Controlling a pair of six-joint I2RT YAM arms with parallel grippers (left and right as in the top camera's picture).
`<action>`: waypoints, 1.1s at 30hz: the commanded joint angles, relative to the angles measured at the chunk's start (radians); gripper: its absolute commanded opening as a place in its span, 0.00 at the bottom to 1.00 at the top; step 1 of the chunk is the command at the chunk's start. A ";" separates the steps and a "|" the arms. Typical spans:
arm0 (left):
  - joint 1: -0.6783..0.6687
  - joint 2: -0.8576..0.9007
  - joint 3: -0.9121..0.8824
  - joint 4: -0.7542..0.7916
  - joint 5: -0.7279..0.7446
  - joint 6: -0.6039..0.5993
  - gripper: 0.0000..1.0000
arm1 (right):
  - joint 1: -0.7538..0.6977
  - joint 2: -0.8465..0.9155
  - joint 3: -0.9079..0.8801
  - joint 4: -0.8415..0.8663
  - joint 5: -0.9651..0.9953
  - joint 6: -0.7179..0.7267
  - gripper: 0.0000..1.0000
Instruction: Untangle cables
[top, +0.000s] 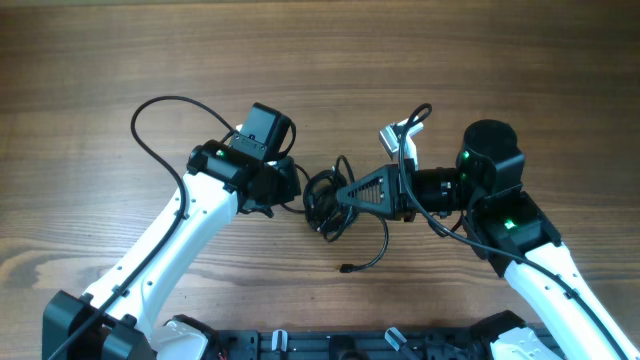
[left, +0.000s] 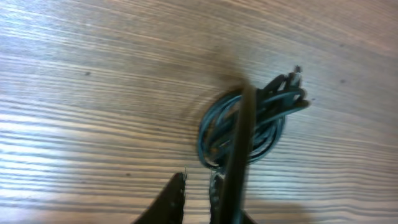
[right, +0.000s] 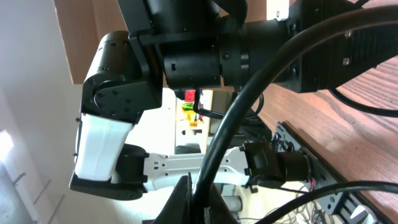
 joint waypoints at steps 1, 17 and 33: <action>0.005 -0.033 0.035 0.017 0.059 0.004 0.04 | 0.003 0.009 0.008 -0.035 0.021 -0.061 0.04; 0.002 -0.291 0.092 0.048 0.238 0.004 0.04 | 0.003 0.009 0.008 -0.230 0.183 -0.111 0.04; -0.094 -0.075 0.091 0.084 0.270 -0.045 0.04 | 0.003 0.009 0.008 -0.268 0.183 -0.111 0.04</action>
